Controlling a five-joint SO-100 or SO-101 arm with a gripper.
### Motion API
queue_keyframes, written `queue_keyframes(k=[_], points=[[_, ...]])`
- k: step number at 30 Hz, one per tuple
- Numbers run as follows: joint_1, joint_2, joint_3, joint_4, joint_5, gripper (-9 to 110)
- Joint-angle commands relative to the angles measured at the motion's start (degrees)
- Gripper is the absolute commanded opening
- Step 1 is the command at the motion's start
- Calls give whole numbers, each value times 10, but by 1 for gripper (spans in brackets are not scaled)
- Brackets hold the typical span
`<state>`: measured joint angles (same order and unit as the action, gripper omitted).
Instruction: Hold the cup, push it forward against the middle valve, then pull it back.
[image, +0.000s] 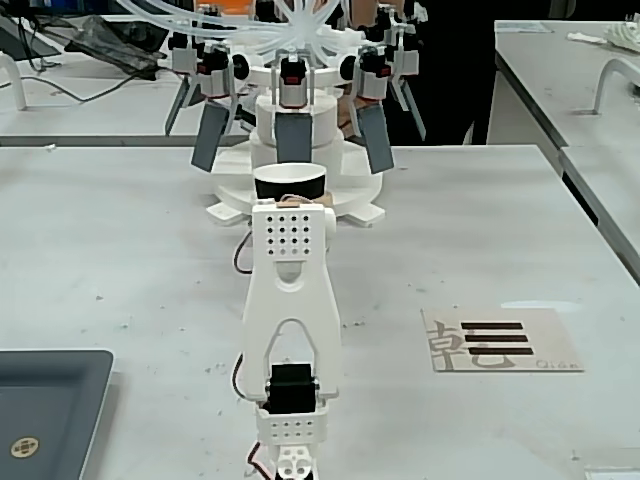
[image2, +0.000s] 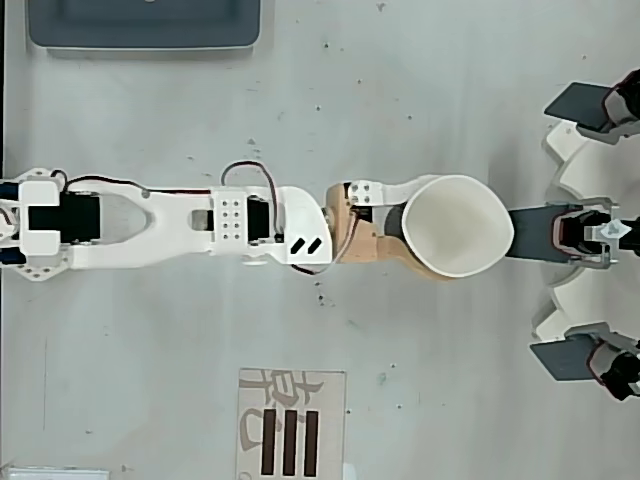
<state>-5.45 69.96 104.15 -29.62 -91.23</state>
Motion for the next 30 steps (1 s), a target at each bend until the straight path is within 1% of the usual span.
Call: queue_keyframes(k=[1, 13, 16, 20, 23, 26, 30], points=[[-4, -26, -92, 12, 3, 4], [-4, -248, -415, 110, 4, 4], [-4, -281, -461, 126, 4, 4], [-3, -288, -459, 121, 4, 4], [-3, -251, -422, 117, 4, 4], [-3, -185, -338, 91, 3, 3], [-3, -76, -179, 38, -1, 3]])
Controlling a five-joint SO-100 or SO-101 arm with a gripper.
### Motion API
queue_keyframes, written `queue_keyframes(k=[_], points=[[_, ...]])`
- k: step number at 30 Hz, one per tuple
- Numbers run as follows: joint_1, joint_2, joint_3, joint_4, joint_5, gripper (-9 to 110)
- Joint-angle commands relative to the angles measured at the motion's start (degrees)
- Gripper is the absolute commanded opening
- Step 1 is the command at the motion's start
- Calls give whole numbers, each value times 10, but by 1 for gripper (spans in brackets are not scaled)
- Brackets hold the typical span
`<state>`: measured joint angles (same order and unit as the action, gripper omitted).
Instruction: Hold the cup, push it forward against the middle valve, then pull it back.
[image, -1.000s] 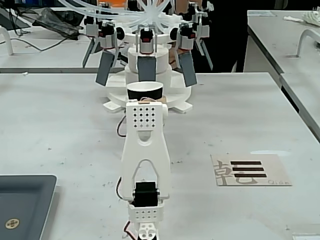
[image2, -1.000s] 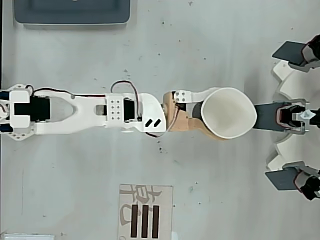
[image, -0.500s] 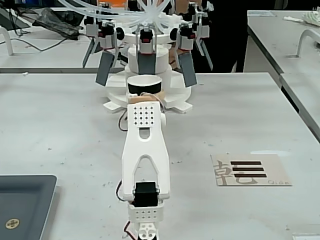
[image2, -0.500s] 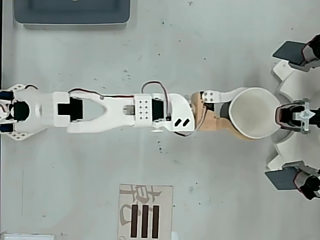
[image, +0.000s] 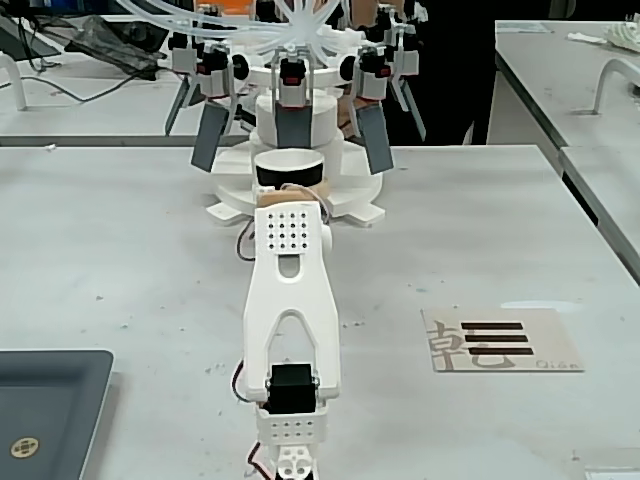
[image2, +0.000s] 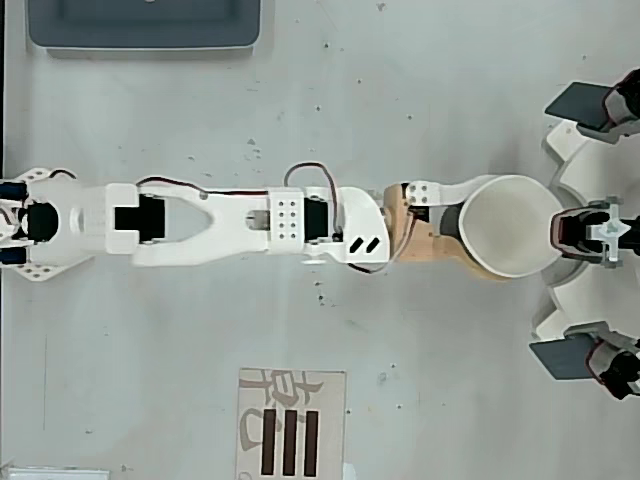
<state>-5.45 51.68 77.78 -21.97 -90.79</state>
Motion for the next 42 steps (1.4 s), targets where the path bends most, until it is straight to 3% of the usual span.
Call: queue_keyframes(k=[1, 10, 42], points=[[-3, 134, 123, -52, -5, 3], [-3, 312, 343, -110, -8, 3], [-3, 307, 351, -115, -9, 4]])
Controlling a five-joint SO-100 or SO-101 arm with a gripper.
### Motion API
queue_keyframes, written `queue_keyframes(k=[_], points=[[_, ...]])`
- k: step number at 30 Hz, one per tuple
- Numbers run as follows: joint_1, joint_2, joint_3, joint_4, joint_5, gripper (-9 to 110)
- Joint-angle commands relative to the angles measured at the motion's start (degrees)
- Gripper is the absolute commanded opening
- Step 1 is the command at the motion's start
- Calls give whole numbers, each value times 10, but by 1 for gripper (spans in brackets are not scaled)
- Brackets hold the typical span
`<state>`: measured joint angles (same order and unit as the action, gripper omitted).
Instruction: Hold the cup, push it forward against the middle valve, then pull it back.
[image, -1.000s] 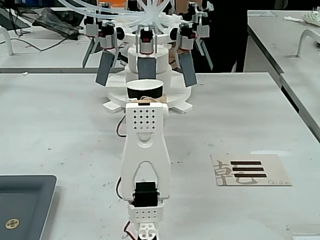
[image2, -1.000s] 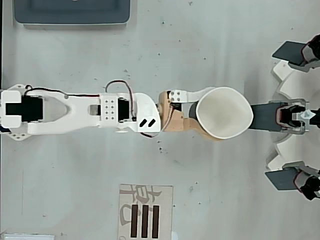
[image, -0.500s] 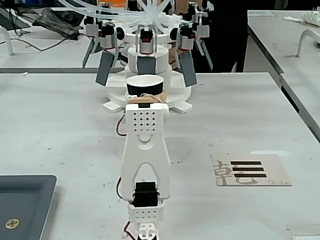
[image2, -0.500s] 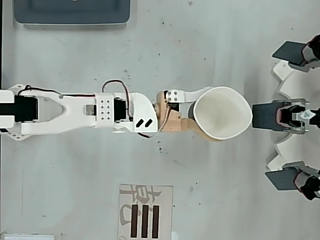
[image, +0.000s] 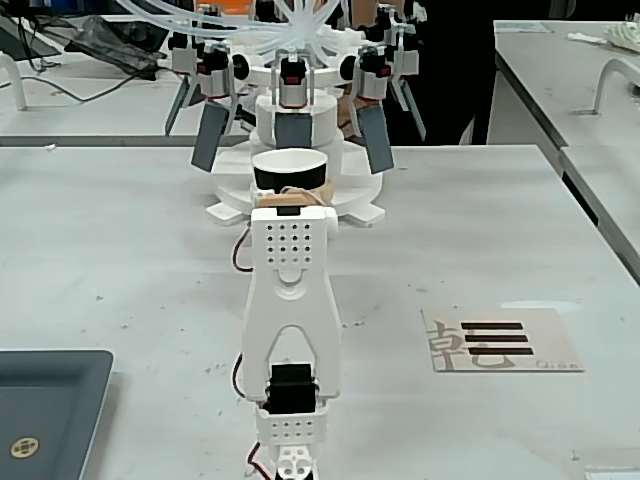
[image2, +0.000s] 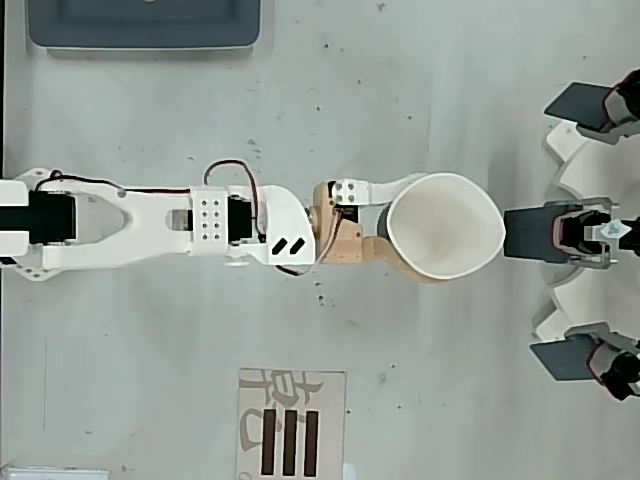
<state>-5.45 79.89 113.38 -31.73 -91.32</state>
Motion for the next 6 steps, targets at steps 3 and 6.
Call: queue_keyframes(k=[3, 6], points=[[-3, 23, -5, -18, -4, 4], [-3, 19, -6, -19, -4, 4]])
